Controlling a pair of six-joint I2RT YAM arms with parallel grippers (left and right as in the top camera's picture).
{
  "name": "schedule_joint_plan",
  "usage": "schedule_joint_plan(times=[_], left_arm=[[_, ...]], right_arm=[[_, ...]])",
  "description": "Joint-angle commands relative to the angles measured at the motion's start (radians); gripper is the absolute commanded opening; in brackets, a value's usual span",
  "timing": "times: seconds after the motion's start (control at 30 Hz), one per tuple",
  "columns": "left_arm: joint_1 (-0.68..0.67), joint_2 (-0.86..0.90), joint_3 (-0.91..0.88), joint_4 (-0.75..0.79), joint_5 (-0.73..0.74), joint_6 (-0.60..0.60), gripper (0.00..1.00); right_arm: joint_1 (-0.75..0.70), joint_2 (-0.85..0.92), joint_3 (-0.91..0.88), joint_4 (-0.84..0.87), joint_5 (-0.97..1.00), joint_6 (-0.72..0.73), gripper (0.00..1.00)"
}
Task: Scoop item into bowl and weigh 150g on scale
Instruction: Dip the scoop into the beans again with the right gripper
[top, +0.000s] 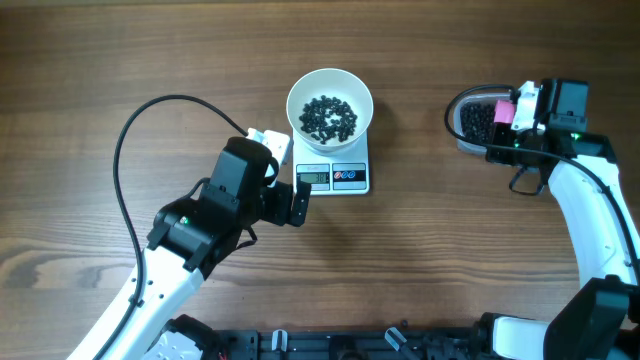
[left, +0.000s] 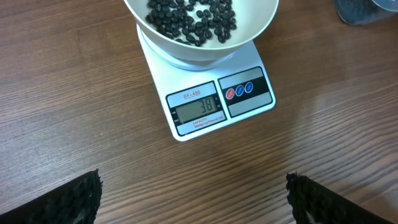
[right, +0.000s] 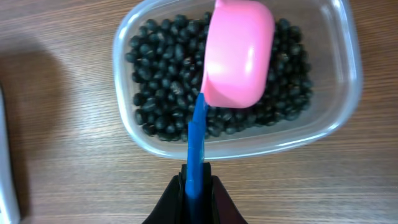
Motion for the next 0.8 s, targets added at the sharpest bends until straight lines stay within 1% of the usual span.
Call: schedule_joint_plan(times=[0.0,0.1,0.23,0.63,0.77], left_arm=[[-0.005,0.001,0.003,0.000,-0.006,0.020,1.00],[-0.005,0.001,0.003,0.000,-0.006,0.020,1.00],[-0.005,0.001,0.003,0.000,-0.006,0.020,1.00],[-0.005,0.001,0.003,0.000,-0.006,0.020,1.00],[-0.005,0.001,0.003,0.000,-0.006,0.020,1.00]], right_arm=[[0.002,0.025,-0.010,0.005,-0.123,0.003,0.04],[0.002,0.025,-0.010,-0.006,-0.124,-0.005,0.04],[0.001,0.025,-0.010,-0.033,-0.124,-0.076,0.04],[-0.003,0.025,-0.010,-0.053,-0.155,-0.075,0.04],[-0.007,0.025,-0.010,-0.053,-0.200,-0.076,0.04]])
